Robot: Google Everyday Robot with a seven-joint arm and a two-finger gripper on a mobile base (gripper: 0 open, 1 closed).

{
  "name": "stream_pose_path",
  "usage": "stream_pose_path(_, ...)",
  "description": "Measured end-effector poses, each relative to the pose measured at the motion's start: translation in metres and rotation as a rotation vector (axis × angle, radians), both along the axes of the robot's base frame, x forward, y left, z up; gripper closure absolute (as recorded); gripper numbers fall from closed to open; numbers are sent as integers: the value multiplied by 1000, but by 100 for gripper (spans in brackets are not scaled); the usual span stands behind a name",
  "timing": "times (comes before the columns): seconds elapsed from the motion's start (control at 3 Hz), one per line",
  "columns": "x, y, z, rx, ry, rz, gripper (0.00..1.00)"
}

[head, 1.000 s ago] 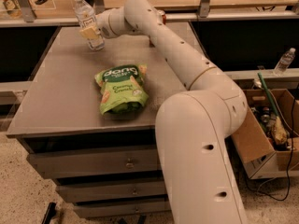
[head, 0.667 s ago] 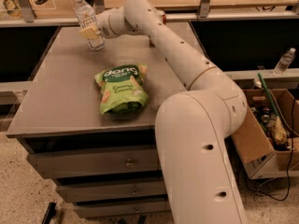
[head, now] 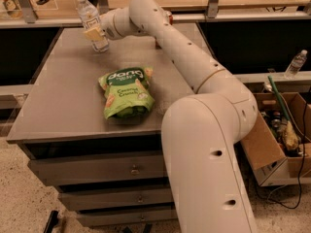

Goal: Knock blue plastic bottle over

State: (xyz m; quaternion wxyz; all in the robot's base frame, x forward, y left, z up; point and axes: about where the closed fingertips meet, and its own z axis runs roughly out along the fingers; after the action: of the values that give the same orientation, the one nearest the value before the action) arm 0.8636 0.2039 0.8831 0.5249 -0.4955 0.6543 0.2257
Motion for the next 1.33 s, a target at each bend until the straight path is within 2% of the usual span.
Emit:
stream_pose_path(0.33,-3,-4,2,-84,-72,27,100)
stream_pose_path(0.67,-13,-13,8,-287,-235,114,100)
stream_pose_path(1.0,-19,-19,11,-414,-323,186,100)
stream_pose_path(1.33,-29,-20,10,-522,-378,281,100)
